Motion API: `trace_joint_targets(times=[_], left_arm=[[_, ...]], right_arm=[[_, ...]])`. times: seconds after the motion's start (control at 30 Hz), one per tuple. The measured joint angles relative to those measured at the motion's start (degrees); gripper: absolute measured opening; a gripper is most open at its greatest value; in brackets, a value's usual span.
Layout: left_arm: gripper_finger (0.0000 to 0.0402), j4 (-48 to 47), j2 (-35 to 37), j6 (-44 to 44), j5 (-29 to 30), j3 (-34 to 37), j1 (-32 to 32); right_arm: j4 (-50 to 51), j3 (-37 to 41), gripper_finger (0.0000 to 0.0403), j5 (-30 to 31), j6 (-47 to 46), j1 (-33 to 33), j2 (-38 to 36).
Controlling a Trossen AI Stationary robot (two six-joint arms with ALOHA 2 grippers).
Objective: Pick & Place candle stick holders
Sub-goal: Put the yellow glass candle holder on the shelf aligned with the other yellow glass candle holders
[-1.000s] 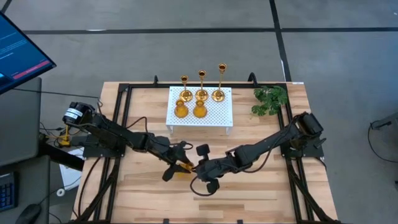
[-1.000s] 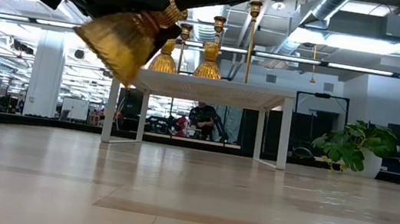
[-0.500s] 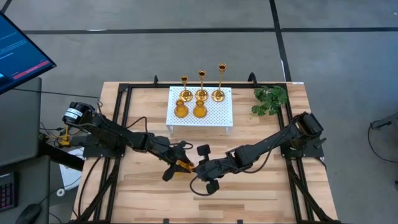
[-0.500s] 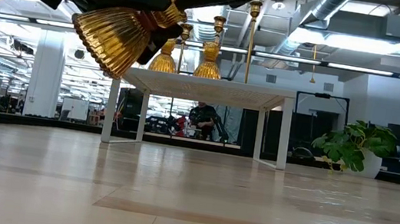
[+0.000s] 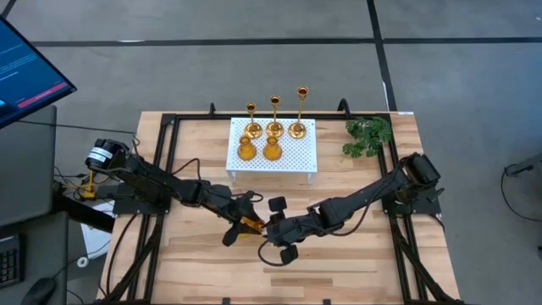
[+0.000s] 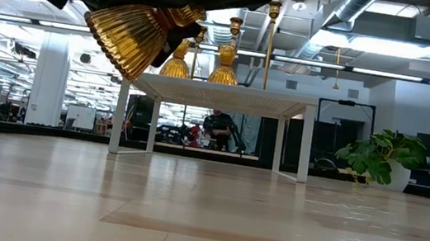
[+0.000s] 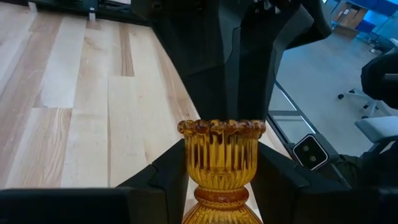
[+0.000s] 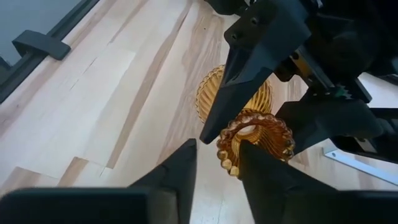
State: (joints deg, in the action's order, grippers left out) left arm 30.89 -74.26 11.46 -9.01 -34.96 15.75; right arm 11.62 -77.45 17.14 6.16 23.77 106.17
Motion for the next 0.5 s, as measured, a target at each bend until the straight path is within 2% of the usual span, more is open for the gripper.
trace_joint_targets(times=[0.13,0.23,0.5], left_arm=[[0.0145,0.1,0.0,0.0,0.0,0.0,0.0],[0.0145,0.4,0.0,0.0,0.0,0.0,0.0],[0.0145,0.2,0.0,0.0,-0.1,0.0,0.0]], right_arm=[[-0.1,0.0,0.013,-0.2,-0.2,-0.4,0.0],[-0.5,0.0,0.013,-0.3,-0.2,-0.5,0.0],[-0.5,0.0,0.0082,-0.8,-1.5,-1.4,0.0]])
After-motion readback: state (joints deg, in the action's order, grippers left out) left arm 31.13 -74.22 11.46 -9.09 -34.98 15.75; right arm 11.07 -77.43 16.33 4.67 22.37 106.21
